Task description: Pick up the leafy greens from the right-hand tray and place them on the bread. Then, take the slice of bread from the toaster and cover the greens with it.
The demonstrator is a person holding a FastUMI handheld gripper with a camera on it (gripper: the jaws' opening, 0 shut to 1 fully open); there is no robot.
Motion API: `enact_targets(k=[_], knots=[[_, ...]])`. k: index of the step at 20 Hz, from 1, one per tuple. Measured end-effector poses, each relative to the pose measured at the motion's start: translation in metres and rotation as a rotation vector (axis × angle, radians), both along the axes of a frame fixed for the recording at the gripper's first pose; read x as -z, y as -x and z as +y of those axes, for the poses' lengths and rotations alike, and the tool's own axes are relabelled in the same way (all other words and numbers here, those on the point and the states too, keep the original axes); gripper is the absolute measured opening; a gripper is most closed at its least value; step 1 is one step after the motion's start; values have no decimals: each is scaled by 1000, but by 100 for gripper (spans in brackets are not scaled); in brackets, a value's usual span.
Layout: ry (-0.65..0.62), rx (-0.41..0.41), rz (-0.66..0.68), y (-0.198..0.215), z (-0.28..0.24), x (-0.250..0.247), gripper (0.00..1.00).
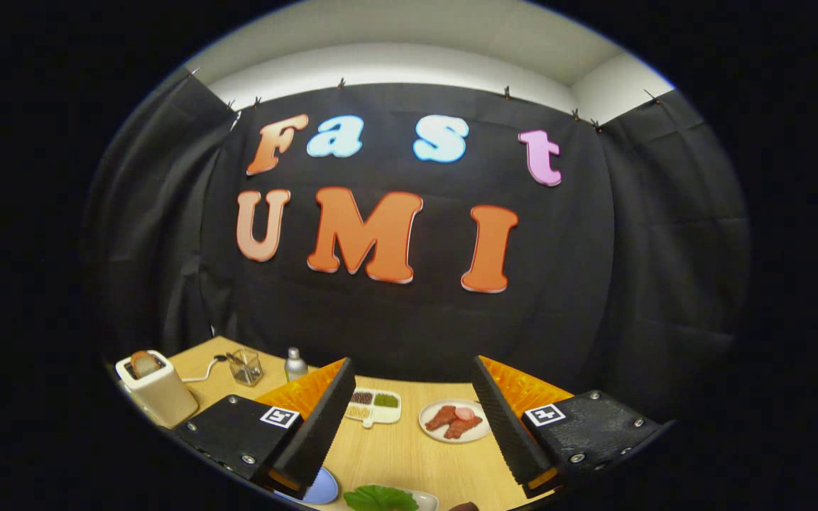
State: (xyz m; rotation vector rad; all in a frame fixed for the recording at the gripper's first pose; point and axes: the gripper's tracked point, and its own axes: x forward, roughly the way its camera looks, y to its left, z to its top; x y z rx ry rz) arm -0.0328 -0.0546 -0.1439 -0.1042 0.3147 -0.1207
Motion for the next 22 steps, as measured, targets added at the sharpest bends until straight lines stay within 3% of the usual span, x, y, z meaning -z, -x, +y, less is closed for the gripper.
enact_targets(k=[5,12,22], knots=[[-17,-72,256,20,12,84,99],[-143,-56,559,50,12,186,98],[-218,-105,918,103,30,278,89]])
